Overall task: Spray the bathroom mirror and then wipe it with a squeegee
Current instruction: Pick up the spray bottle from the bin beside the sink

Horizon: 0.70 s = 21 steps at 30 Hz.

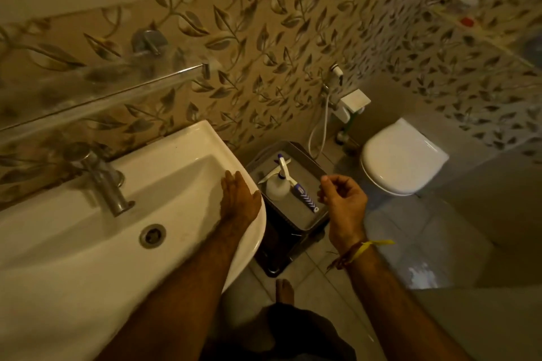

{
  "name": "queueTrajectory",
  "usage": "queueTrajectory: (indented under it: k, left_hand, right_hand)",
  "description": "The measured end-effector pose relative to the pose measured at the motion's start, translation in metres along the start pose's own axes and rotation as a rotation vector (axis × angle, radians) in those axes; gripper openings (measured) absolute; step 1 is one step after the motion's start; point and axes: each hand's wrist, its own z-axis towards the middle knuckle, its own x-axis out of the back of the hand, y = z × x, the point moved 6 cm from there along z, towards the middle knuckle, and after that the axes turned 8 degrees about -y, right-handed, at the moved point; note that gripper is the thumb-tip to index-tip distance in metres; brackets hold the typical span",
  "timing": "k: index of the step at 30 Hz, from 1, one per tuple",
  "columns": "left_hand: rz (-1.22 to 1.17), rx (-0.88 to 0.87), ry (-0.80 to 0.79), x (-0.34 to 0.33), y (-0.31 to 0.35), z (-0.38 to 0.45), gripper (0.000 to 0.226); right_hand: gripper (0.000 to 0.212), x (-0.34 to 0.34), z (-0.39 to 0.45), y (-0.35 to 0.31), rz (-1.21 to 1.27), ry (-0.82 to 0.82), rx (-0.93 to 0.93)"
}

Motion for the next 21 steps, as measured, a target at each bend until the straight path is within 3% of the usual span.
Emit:
queueTrajectory:
  k: [3, 10, 15, 21]
  left_hand:
    - [-0.055, 0.102, 0.053, -0.006, 0.004, 0.021, 0.096]
    - [-0.152, 0.352, 0.295, -0.024, 0.019, 0.052, 0.121]
    - [-0.142, 0.370, 0.381, -0.034, 0.012, 0.061, 0.111]
    - [-0.070, 0.376, 0.446, -0.035, 0.012, 0.064, 0.102]
  right_hand:
    - [0.009, 0.002, 0.017, 0.027, -0.070, -0.061, -0.076]
    - [0.040, -0.009, 0.082, 0.097, -0.369, -0.277, -0.202]
    - [0.075, -0.021, 0.131, 0.149, -0.527, -0.358, -0.212]
    - [0.087, -0.049, 0.165, 0.206, -0.529, -0.400, -0.240]
